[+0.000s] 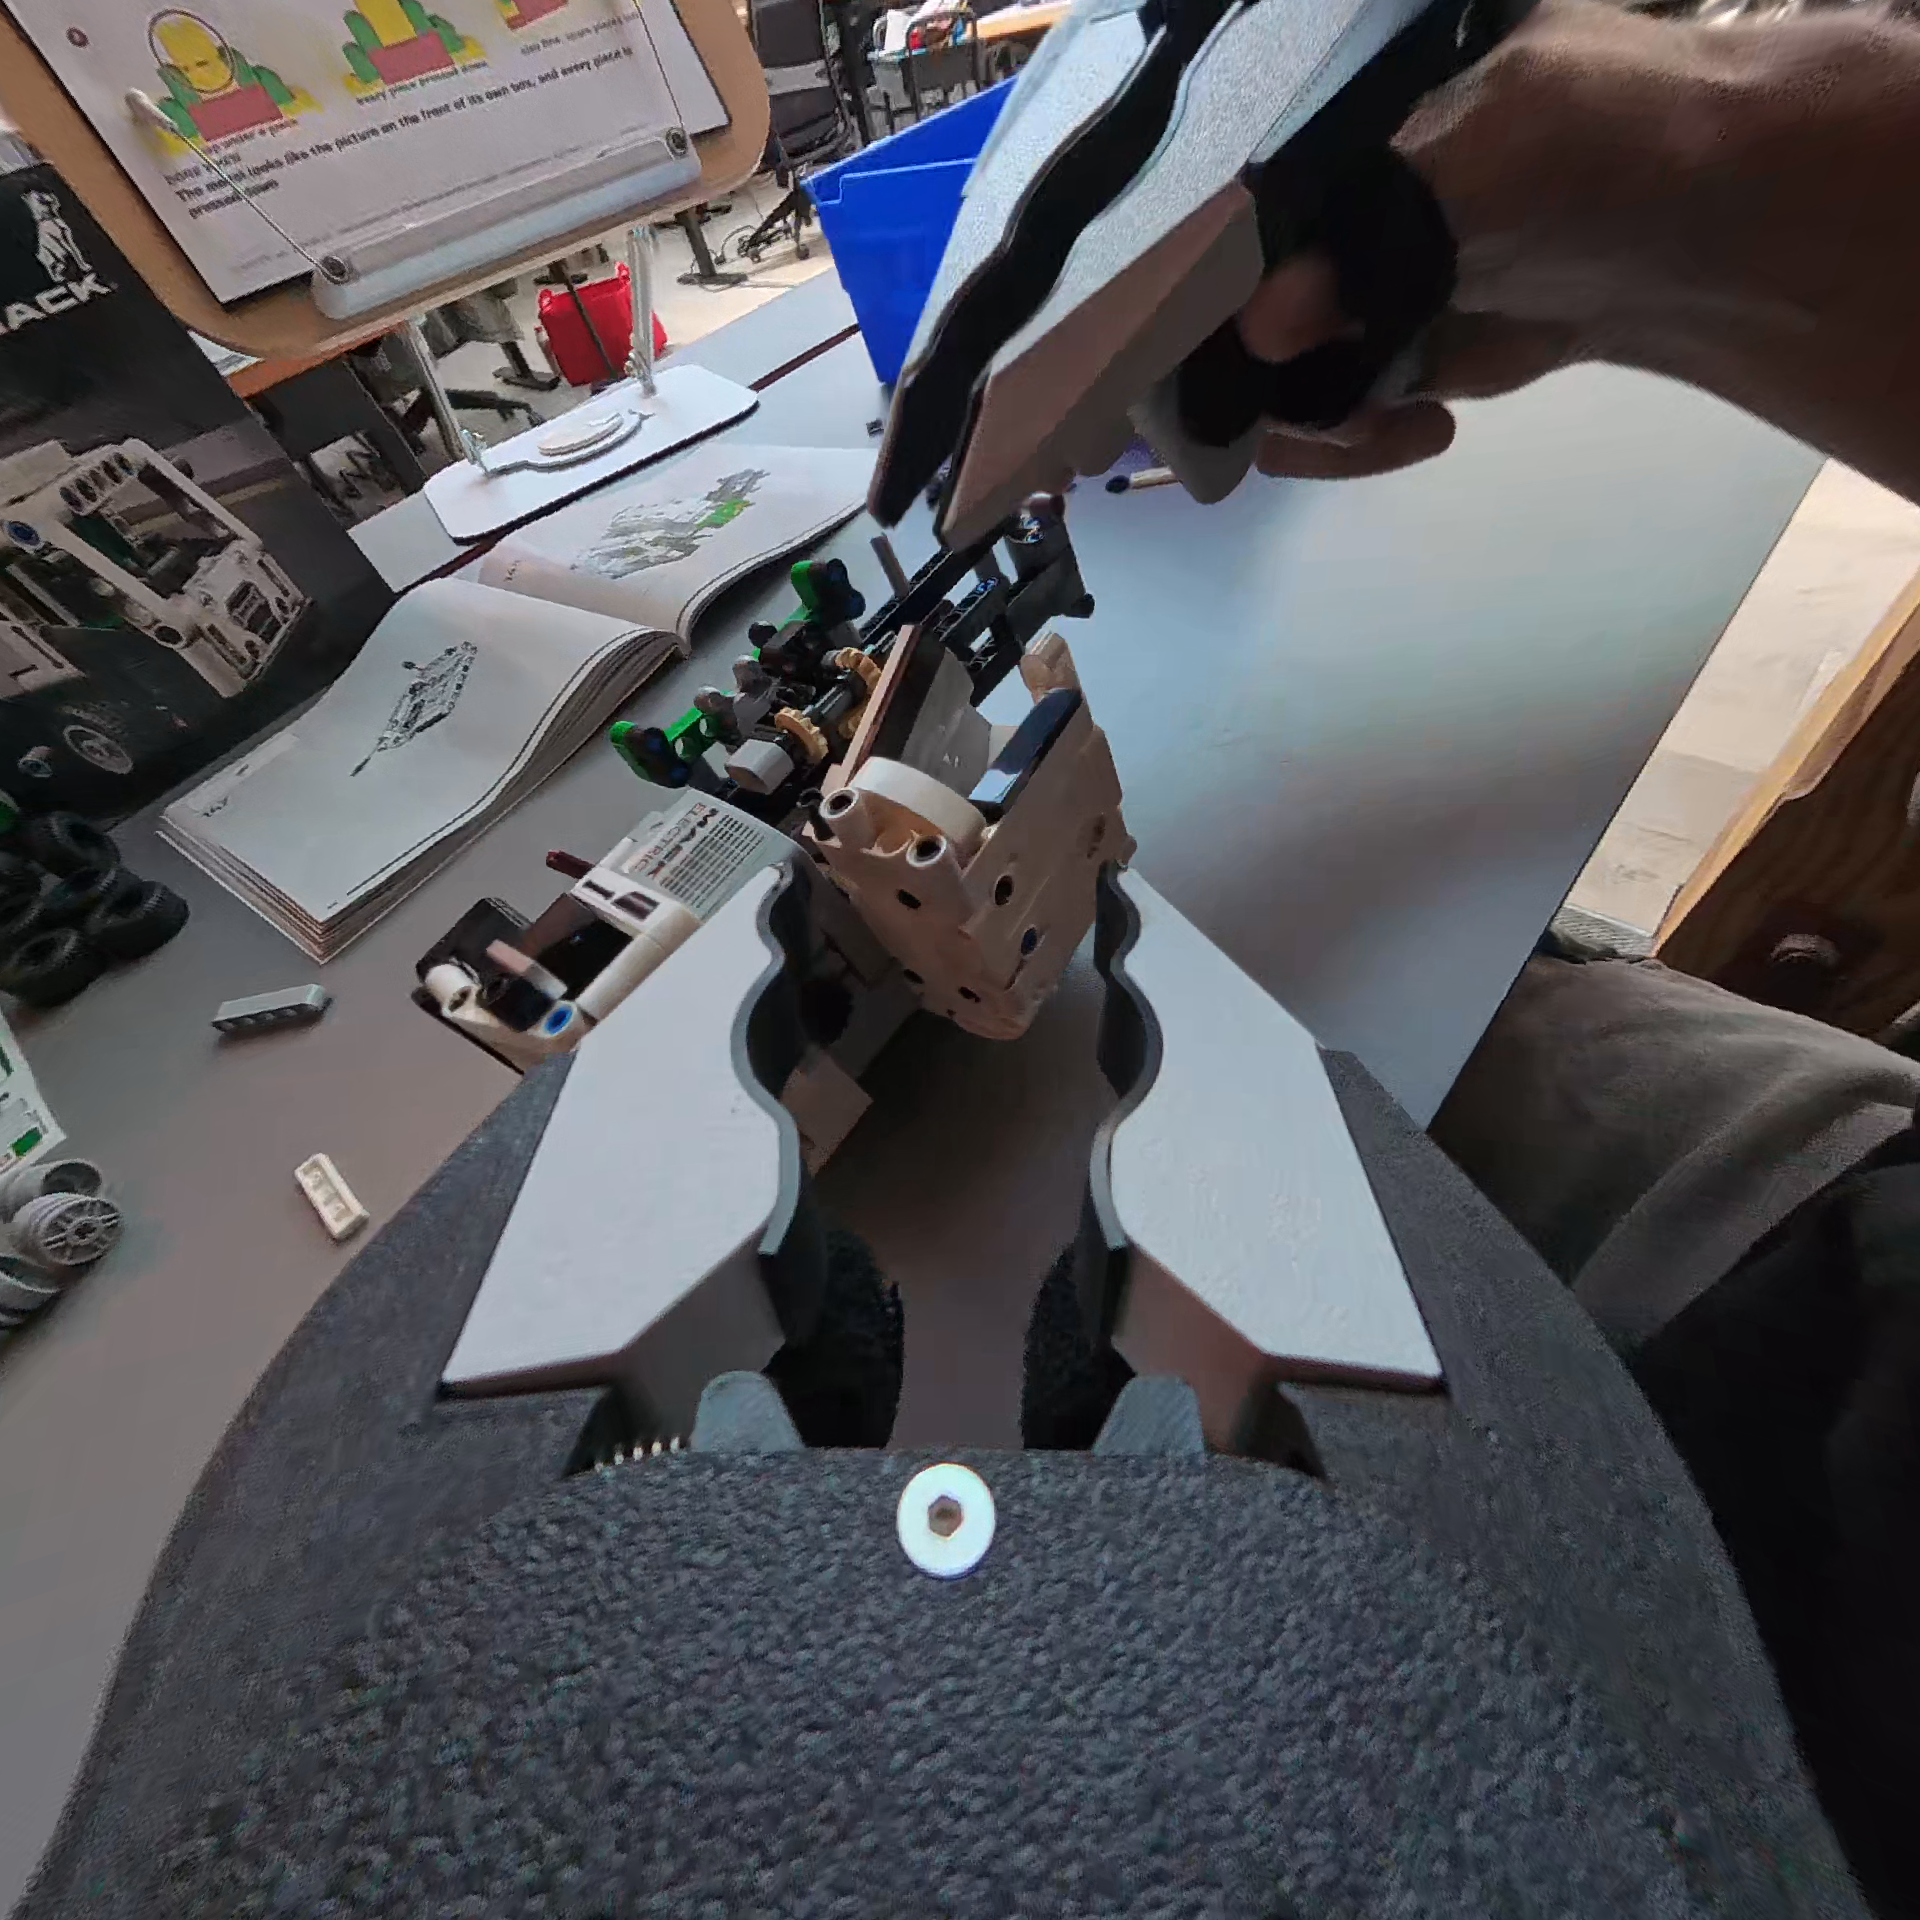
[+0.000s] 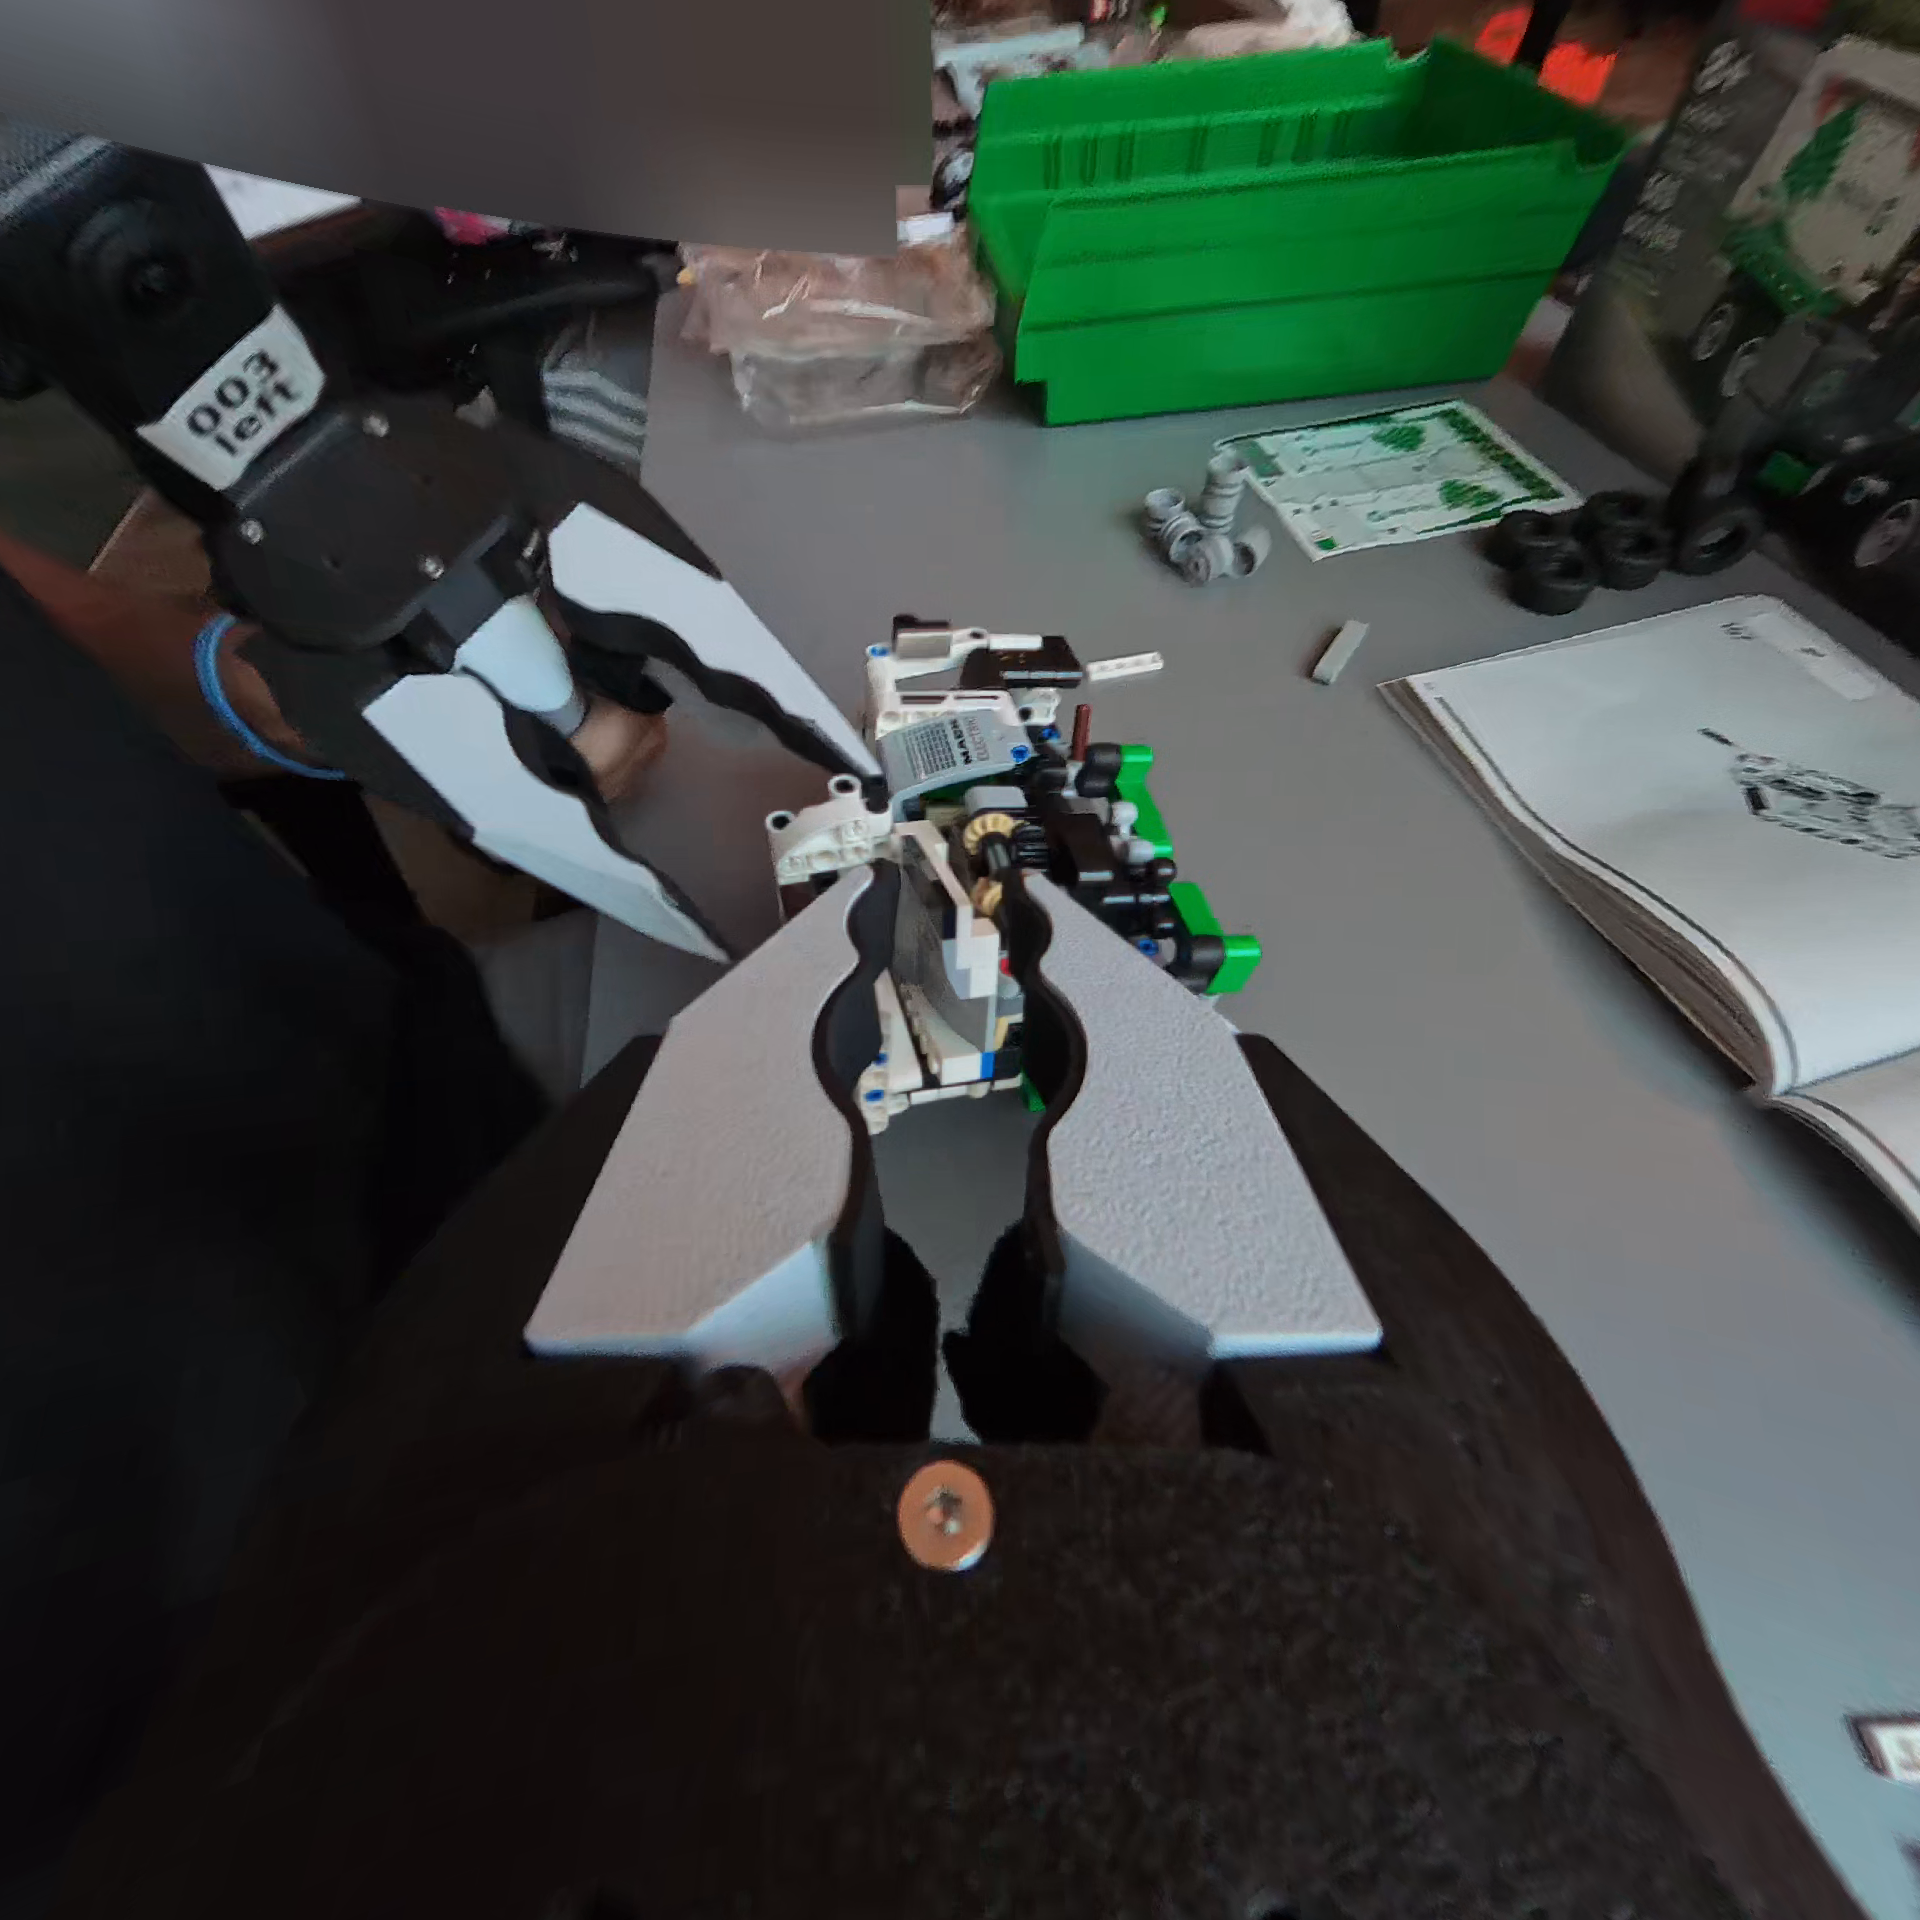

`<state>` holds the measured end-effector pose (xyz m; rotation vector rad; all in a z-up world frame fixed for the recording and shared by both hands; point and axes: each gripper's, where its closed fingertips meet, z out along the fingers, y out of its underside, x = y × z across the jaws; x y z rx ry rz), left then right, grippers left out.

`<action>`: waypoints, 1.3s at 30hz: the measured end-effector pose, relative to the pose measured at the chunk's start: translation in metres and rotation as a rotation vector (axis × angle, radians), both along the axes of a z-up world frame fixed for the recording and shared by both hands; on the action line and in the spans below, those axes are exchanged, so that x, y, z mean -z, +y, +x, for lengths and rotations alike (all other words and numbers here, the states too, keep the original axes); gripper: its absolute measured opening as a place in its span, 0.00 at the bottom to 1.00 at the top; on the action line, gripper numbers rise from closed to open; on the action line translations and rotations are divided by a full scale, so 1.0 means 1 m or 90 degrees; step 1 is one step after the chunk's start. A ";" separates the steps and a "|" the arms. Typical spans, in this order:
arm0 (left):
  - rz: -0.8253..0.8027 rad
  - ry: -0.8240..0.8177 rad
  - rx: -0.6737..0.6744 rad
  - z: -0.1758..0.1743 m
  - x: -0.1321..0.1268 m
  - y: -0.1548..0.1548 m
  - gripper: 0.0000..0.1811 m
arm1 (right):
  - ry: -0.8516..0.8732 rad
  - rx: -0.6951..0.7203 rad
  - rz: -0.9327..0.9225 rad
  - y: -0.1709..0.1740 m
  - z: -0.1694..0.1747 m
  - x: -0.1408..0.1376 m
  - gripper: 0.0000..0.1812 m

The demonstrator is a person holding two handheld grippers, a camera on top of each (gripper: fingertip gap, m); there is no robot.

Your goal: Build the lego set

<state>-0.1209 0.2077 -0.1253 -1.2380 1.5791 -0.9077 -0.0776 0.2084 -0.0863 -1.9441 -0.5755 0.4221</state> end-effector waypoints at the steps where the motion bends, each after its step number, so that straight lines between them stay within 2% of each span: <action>1: 0.015 0.002 -0.011 0.002 -0.001 0.002 0.28 | -0.017 -0.023 -0.019 0.000 -0.004 0.004 0.11; 6: 0.003 0.017 -0.005 0.005 0.003 0.004 0.22 | -0.096 -0.062 -0.059 0.006 -0.012 0.018 0.09; 8: -0.011 0.016 -0.002 0.004 0.004 0.005 0.20 | -0.119 -0.062 -0.044 0.008 -0.012 0.018 0.03; 11: -0.033 0.025 0.008 0.003 0.010 0.005 0.20 | -0.148 -0.050 -0.007 0.006 -0.004 0.017 0.00; 14: -0.037 0.031 0.016 0.002 0.012 0.004 0.20 | -0.104 -0.033 0.019 0.005 0.001 0.016 0.00; 17: -0.050 0.031 0.024 0.001 0.012 0.004 0.19 | -0.032 -0.020 0.012 0.002 0.004 0.016 0.00; 23: -0.073 0.059 0.032 0.003 0.018 0.004 0.18 | 0.043 0.002 -0.004 -0.001 0.012 0.016 0.00; 32: -0.103 0.066 0.040 0.005 0.018 0.004 0.17 | 0.008 -0.009 -0.039 0.004 0.004 0.028 0.11; 35: -0.108 0.065 0.033 0.005 0.018 0.006 0.17 | -0.036 0.014 -0.017 0.011 0.006 0.030 0.08; 39: -0.110 0.066 0.033 0.005 0.018 0.007 0.17 | -0.035 0.024 -0.019 0.011 0.006 0.030 0.08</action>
